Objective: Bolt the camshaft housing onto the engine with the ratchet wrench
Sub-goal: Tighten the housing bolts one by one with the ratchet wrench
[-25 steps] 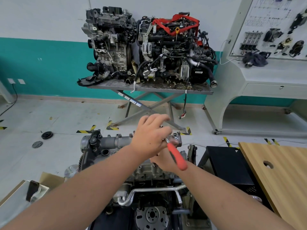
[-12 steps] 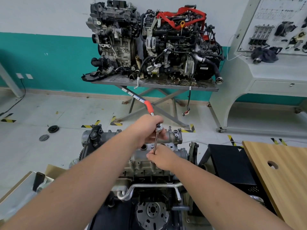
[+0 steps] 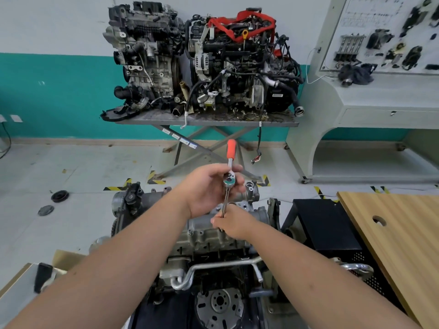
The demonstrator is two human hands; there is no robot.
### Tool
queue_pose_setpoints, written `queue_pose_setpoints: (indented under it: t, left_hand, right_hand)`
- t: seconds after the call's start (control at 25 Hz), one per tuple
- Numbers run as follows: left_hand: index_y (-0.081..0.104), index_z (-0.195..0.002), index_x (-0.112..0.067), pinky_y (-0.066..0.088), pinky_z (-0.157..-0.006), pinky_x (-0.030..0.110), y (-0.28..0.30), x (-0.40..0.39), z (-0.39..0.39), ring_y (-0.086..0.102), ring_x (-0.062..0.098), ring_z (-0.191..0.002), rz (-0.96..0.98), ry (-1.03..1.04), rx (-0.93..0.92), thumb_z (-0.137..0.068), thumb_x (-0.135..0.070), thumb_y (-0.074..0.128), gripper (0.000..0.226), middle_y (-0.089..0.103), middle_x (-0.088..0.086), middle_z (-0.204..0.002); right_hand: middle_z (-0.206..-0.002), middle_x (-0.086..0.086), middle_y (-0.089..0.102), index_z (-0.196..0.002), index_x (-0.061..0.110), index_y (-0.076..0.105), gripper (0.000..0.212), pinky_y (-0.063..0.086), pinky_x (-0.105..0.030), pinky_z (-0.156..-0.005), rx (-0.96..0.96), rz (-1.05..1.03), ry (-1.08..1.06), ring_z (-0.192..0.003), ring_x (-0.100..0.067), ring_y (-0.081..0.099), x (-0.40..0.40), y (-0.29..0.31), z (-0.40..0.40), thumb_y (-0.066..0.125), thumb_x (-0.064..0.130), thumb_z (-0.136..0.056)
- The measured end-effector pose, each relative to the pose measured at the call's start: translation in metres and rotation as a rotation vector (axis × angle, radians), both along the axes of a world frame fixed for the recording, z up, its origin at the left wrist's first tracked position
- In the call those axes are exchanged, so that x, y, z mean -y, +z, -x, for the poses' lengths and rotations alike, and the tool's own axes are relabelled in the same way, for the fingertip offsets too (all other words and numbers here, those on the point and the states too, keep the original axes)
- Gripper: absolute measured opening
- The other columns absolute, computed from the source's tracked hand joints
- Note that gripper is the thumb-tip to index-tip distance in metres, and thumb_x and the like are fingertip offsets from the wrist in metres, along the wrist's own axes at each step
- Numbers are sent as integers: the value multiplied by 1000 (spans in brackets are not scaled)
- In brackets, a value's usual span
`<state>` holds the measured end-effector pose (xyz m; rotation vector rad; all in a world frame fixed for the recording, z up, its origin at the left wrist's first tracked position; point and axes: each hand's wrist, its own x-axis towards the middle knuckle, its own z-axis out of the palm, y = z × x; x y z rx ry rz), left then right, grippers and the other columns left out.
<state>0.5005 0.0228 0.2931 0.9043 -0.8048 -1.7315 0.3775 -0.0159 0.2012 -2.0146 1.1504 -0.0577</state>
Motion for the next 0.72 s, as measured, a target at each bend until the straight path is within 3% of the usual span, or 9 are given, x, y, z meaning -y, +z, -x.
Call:
queue_pose_setpoints:
  t: [0.16,0.28,0.48,0.56,0.72]
  left_hand:
    - [54,-124,-1,56,-73,32,-3,1,-5,66,21,-72,47,-31,-50,-86,-8,50,38,65,7,-82]
    - [53,-126,2,57,-72,33,-3,1,-8,68,21,-73,71,-45,-102,-79,-6,52,47,67,7,-84]
    - [53,-116,0,55,-66,30,3,5,-6,60,19,-61,22,-21,-77,-80,-2,46,36,61,6,-75]
    - [55,-109,-2,54,-61,29,11,8,-5,57,20,-58,-4,-46,35,-84,1,43,28,59,7,-72]
    - [61,-101,-3,44,-58,29,25,11,3,52,18,-49,24,-80,429,-89,7,48,21,62,8,-67]
  right_hand:
    - [-52,7,46,-63,21,52,35,36,-30,-57,-38,-5,3,-52,-12,45,0,2,0,56,33,-96]
    - [-56,4,46,-65,19,50,34,38,-32,-61,-47,-9,17,-56,-16,44,2,0,0,55,34,-96]
    - [-55,2,44,-62,19,46,38,39,-34,-66,-38,-12,27,-55,-18,42,3,-3,0,54,33,-97]
    - [-57,2,46,-67,18,51,34,40,-35,-68,-31,-2,25,-58,-19,45,3,-3,0,54,33,-97]
    - [-58,2,47,-69,15,55,33,41,-34,-68,-19,32,30,-60,-18,47,4,-6,0,53,35,-96]
